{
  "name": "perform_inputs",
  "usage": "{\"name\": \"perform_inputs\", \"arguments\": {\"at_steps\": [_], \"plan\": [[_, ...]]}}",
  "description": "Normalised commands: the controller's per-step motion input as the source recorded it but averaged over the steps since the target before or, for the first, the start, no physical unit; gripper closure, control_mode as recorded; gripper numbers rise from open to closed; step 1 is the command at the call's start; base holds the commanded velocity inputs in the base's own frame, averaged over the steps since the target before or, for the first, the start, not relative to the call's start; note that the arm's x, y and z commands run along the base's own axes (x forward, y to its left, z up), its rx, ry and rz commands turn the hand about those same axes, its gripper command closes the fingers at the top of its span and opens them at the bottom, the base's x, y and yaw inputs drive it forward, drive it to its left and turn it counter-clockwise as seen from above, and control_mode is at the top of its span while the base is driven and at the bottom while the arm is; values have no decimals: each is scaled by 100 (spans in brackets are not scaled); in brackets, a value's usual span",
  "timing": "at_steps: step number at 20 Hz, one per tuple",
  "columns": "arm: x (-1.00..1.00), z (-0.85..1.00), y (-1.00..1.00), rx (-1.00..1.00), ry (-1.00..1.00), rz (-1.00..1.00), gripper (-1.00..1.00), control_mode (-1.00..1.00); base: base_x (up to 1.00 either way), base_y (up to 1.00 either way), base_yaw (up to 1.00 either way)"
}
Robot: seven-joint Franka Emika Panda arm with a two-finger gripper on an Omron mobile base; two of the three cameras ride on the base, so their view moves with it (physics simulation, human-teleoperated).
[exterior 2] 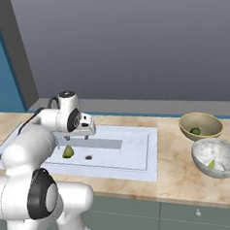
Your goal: Pick the lemon wedges from the sink and place them in one bowl. Place the avocado in the other bowl. Then turn off the sink faucet.
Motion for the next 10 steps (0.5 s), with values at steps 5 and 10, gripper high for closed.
{"name": "perform_inputs", "arguments": {"at_steps": [5, 10], "plan": [[2, -28, 59, 1, 4, 5, -100, -100, 0, 0, 0], [4, -22, 38, 2, 2, 3, -100, -100, 0, 0, 0]]}}
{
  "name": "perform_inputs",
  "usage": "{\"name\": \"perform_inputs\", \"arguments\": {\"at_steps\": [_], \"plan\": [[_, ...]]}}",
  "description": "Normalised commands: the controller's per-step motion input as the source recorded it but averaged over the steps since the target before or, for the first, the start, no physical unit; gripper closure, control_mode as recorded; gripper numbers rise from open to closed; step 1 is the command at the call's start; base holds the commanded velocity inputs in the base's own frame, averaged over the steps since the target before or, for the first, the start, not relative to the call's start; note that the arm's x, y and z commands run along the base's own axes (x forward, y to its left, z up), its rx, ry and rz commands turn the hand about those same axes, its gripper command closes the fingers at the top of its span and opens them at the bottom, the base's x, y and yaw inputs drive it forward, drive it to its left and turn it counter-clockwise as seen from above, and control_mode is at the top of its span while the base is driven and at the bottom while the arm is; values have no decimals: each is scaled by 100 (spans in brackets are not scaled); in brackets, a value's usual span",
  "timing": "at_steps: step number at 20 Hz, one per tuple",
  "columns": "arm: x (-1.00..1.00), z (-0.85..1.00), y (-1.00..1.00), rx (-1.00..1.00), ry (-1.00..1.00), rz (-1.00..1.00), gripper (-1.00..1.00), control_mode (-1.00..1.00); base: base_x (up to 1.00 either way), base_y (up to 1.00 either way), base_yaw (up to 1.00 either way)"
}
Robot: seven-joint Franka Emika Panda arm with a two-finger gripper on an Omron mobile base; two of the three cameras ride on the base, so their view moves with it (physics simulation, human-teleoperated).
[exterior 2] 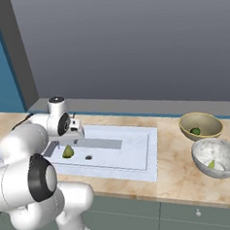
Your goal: Pick the lemon wedges from the sink and place them in one bowl. Place the avocado in the other bowl. Then turn off the sink faucet.
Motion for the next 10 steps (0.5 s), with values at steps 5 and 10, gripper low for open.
{"name": "perform_inputs", "arguments": {"at_steps": [5, 10], "plan": [[10, -28, 13, 0, 0, 0, -100, -100, 0, 0, 0], [1, -18, 14, 0, 0, 0, -100, -100, 0, 0, 0]]}}
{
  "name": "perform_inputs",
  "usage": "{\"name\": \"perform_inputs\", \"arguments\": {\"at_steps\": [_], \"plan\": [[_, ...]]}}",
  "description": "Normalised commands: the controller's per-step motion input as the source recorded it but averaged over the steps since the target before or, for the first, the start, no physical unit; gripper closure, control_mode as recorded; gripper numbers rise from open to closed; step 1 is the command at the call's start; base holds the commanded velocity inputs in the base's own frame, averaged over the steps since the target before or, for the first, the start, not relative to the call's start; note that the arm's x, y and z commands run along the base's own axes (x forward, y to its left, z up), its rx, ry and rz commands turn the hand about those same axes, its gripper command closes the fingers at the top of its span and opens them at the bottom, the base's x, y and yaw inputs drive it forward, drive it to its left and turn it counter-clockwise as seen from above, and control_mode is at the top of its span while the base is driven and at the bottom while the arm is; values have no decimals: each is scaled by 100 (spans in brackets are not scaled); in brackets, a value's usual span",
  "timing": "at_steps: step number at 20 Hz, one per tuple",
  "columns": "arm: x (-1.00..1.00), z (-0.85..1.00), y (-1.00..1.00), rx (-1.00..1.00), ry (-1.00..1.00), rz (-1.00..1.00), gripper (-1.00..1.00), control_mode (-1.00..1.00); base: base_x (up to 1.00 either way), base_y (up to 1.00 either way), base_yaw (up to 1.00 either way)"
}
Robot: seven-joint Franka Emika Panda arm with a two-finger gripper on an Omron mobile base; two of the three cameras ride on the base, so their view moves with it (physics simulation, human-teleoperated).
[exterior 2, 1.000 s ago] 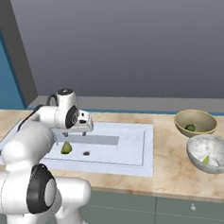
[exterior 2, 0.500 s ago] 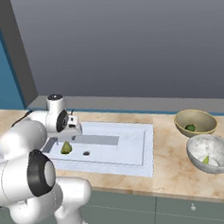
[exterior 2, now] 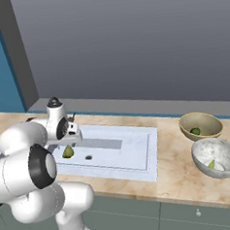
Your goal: Pick the lemon wedges from the sink and place them in one bowl. Place the avocado in the other bowl. Then turn off the sink faucet.
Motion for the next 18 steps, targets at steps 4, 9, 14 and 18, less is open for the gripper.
{"name": "perform_inputs", "arguments": {"at_steps": [4, 9, 14, 18], "plan": [[0, -6, 15, 0, 0, 0, -100, -100, 0, 0, 0], [0, -10, 15, 0, 0, 0, -100, -100, 0, 0, 0], [0, -14, 14, 0, 0, 0, -100, -100, 0, 0, 0], [9, -14, 16, 0, 0, 0, -100, -100, 0, 0, 0]]}}
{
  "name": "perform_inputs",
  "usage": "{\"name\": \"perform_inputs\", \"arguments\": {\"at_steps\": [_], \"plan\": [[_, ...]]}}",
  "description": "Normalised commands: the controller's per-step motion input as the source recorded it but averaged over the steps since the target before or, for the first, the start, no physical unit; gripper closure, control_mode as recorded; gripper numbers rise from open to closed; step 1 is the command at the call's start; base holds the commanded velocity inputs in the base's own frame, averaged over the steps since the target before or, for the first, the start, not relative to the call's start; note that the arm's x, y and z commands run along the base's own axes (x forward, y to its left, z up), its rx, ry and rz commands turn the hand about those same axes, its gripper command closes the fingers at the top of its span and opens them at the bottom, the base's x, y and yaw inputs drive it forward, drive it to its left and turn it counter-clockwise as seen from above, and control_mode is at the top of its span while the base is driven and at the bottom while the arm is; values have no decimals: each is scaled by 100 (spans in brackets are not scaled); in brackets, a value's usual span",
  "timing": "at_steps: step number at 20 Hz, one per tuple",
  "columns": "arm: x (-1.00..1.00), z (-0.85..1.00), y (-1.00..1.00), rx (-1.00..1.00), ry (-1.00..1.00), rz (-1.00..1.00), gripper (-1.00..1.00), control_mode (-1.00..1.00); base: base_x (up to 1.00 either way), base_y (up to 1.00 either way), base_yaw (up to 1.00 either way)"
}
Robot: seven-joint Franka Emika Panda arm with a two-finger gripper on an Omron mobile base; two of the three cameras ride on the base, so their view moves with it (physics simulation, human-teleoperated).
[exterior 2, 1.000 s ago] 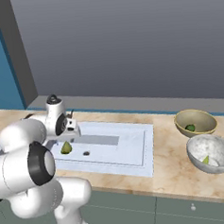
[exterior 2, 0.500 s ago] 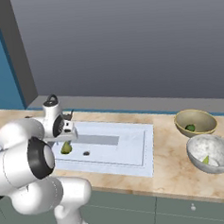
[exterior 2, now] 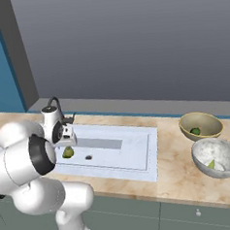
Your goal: Pick the lemon wedges from the sink and place them in one bowl. Place the avocado in the other bowl. Then turn off the sink faucet.
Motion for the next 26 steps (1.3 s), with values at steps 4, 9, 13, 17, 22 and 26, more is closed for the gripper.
{"name": "perform_inputs", "arguments": {"at_steps": [4, 9, 13, 17, 22, 26], "plan": [[15, -6, 11, 0, 0, 0, -100, -100, 0, 0, 0], [18, -3, 2, 0, 0, 0, -100, -100, 0, 0, 0], [5, -3, 0, 0, 0, 0, -100, -100, 0, 0, 0], [0, -12, 0, 0, 0, 0, -100, -100, 0, 0, 0], [1, -14, 0, 0, -1, 0, -100, -100, 0, 0, 0], [2, -13, 0, 0, -1, 0, -100, -100, 0, 0, 0]]}}
